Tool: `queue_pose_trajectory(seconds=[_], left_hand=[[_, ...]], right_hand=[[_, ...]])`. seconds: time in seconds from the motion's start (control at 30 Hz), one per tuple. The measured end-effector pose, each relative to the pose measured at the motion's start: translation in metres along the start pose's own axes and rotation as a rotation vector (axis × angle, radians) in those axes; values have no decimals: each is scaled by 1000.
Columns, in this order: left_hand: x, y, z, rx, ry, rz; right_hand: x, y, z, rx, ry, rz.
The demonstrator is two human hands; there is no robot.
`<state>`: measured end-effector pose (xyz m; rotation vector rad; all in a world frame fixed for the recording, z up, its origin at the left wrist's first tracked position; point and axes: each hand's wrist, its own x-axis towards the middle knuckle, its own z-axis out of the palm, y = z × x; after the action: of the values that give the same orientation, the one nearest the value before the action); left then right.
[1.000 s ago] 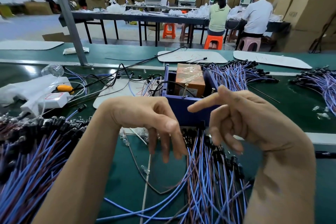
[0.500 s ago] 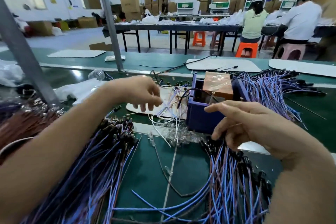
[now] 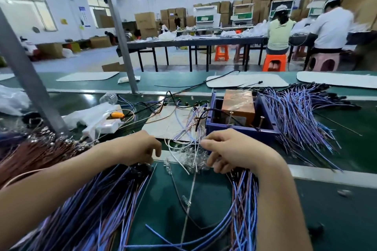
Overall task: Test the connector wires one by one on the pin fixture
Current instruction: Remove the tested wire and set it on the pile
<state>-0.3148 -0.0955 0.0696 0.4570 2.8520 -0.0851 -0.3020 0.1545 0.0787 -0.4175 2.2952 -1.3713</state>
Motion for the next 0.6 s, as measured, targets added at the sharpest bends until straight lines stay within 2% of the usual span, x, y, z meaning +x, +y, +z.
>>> queue_pose_trajectory(seconds=[0.2,0.47,0.6], left_hand=[[4,6,-1,147,-182,-60],[0,7,-7,213,-263,-82],[-2,8,-8,179,-230,-57]], right_hand=[[1,-7,10,-12,-28,-61],[6,-4,9,-35,-14,-57],[11,3,7,-92,15,-14]])
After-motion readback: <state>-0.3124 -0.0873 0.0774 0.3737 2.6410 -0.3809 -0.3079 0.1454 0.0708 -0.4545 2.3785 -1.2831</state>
